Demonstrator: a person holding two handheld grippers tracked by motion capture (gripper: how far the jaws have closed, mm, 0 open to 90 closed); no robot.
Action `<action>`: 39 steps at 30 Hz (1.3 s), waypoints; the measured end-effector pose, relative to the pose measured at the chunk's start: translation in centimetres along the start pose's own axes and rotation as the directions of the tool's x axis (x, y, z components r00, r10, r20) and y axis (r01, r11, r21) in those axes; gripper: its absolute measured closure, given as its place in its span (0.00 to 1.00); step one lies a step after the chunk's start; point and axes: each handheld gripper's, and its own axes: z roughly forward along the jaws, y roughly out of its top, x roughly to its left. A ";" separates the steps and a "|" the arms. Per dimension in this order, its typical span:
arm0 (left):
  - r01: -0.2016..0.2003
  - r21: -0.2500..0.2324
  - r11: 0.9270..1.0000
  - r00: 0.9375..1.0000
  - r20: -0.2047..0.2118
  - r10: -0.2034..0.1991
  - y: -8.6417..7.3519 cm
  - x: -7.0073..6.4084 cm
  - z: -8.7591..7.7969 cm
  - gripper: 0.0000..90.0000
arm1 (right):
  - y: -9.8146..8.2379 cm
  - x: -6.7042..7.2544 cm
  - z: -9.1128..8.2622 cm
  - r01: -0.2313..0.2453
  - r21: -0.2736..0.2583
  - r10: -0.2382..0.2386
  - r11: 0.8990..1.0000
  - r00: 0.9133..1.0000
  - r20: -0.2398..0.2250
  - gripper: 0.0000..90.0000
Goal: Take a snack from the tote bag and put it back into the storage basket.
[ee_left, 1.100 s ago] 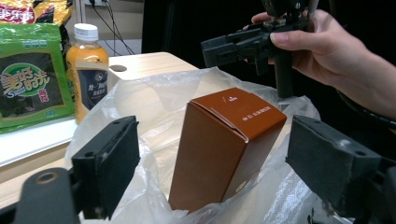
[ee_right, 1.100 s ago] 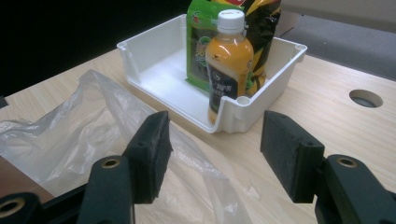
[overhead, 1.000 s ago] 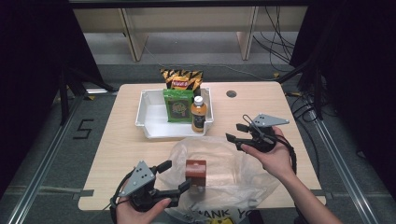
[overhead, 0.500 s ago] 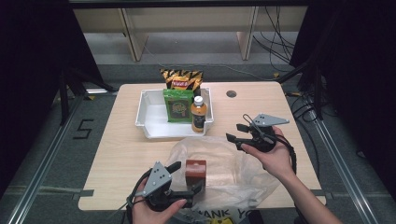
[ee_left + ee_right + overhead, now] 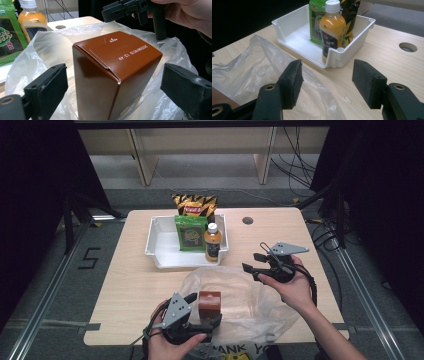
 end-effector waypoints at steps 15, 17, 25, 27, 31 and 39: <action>0.006 0.022 1.000 1.000 -0.017 -0.005 0.3 0.0 0.7 0.03 | 0.0 -0.1 0.2 0.011 0.010 -0.011 1.000 1.000 -0.008 0.46; 0.013 0.016 1.000 1.000 -0.027 -0.013 0.4 -0.1 0.8 0.04 | -0.1 0.0 0.2 0.001 0.011 -0.001 1.000 1.000 -0.012 0.46; 0.011 0.020 1.000 0.999 -0.042 -0.011 0.3 -0.3 0.8 0.11 | -0.1 0.1 0.2 -0.022 0.005 0.022 1.000 1.000 -0.010 0.46; 0.005 0.020 1.000 0.999 -0.048 -0.004 0.2 -0.3 0.7 0.15 | -0.1 -0.1 0.2 0.003 -0.002 -0.003 1.000 1.000 -0.004 0.46; -0.006 0.020 1.000 0.999 -0.047 0.007 0.1 -0.4 0.6 0.17 | -0.2 0.0 0.3 -0.017 -0.002 0.017 1.000 1.000 -0.004 0.46; -0.057 0.024 0.998 0.998 -0.036 0.058 0.3 -0.4 0.3 0.20 | -0.1 0.0 0.1 -0.035 0.015 0.035 0.999 0.999 -0.008 0.46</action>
